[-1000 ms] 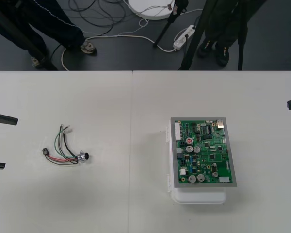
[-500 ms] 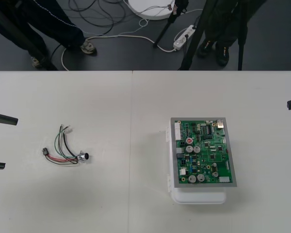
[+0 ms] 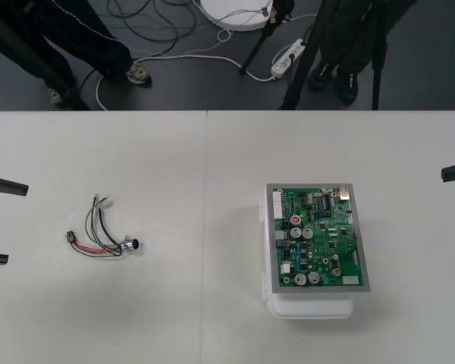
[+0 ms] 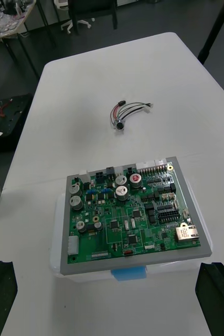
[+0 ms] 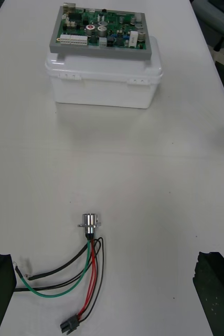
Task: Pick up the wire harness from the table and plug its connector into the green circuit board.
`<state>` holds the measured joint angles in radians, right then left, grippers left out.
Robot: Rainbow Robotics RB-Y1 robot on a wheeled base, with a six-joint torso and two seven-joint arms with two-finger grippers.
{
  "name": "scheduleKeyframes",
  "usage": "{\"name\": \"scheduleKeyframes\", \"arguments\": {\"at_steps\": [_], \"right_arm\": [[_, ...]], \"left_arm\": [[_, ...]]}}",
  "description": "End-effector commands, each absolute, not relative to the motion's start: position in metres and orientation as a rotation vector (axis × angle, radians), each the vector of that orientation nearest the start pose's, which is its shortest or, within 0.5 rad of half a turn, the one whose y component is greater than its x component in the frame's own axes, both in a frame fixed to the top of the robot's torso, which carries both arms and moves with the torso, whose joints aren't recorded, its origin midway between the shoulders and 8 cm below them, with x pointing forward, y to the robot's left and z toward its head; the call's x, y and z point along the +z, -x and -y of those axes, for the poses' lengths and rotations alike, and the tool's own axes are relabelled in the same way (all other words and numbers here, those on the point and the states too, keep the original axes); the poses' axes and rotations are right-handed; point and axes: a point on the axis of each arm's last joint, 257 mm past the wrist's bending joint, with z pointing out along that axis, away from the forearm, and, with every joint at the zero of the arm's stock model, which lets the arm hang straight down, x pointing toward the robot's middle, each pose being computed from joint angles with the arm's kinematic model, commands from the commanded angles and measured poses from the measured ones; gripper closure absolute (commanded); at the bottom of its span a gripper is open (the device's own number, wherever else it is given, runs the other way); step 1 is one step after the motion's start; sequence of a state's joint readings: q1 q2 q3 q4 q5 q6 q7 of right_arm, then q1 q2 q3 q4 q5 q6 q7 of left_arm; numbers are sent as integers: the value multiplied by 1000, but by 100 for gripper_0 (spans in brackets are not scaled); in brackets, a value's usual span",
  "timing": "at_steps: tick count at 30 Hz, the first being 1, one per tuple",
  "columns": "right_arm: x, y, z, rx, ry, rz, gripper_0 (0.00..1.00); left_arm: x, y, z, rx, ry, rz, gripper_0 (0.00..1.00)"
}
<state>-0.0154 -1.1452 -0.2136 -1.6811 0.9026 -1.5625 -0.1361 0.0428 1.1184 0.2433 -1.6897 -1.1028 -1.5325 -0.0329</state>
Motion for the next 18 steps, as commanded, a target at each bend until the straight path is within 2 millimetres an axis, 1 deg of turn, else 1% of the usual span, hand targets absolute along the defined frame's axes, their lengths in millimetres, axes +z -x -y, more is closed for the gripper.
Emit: {"name": "scheduleKeyframes", "arguments": {"at_steps": [1,5,10,11,13,14,15,18], "right_arm": [[-91,-312,273,754,1564,-1450,0],[-91,-314,274,745,1560,-1447,0],[-82,-319,278,761,1512,-1437,0],[-80,-318,279,774,1498,-1434,0],[-77,-317,279,792,1482,-1428,0],[-76,-317,280,807,1471,-1426,0],[-76,-316,279,818,1464,-1412,0],[-75,-318,279,813,1449,-1379,0]], "left_arm": [[-140,-317,-297,-538,-1758,-1427,0],[-140,-317,-297,-538,-1758,-1427,0],[-140,-317,-297,-538,-1758,-1427,0],[-174,-302,-294,-623,-1714,-1491,0],[-176,-303,-295,-621,-1709,-1495,0],[-173,-306,-298,-599,-1720,-1492,0],[-176,-306,-299,-596,-1728,-1498,0],[-177,-305,-299,-592,-1734,-1494,0]]}}
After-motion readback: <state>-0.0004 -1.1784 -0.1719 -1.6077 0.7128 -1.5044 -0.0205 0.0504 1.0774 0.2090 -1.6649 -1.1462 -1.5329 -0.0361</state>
